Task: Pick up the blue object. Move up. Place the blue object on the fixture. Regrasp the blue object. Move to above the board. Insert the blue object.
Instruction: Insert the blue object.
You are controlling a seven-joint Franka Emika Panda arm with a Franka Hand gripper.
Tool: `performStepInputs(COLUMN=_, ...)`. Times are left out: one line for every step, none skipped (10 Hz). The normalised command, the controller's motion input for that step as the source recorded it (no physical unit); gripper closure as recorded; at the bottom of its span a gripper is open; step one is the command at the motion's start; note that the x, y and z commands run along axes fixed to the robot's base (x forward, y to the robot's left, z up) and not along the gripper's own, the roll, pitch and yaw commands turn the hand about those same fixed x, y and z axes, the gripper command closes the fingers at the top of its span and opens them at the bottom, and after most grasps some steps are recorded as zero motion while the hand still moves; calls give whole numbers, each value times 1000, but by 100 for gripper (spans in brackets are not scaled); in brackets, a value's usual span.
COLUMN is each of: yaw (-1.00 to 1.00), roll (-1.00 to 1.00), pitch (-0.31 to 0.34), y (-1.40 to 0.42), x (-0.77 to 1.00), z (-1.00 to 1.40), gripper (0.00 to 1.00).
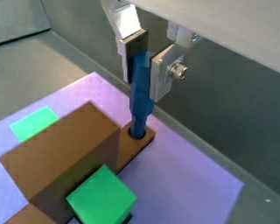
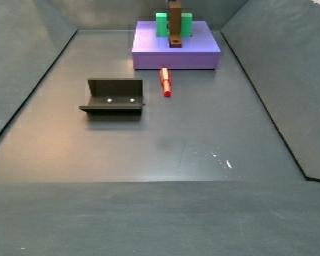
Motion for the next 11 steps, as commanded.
performStepInputs(yaw=-40, roll=99, pitch=0, y=189, x=0, z=-460, gripper=100)
performStepInputs(yaw=-54, roll=184, pitch=40, y=211, x=-49, z=-331, gripper=100)
performStepInputs(yaw=-69, roll=149, pitch=70, y=177, x=-180, z=-209, gripper=100)
performStepInputs(yaw=-60, roll=146, pitch=27, y=6, x=-106, z=-354, gripper=100)
performStepInputs(yaw=-69, roll=140, pitch=3, y=0, x=-191, z=-446, gripper=100)
performStepInputs(yaw=0, roll=90, pitch=26, y=-171, x=-40, z=-209, gripper=100)
performStepInputs(yaw=0, roll=106, pitch=10, y=-197, x=0, z=-274, gripper=100)
performStepInputs(yaw=-74, roll=221, pitch=11, y=0, x=0, z=-440, gripper=100)
performStepInputs(yaw=0, roll=80, pitch=0, y=0, x=0, z=-103, gripper=100)
performStepInputs(yaw=0, roll=7, pitch=0, y=0, x=0, z=0, gripper=100)
performStepInputs(yaw=0, roll=54, pitch=0, y=0, x=0, z=0, gripper=100)
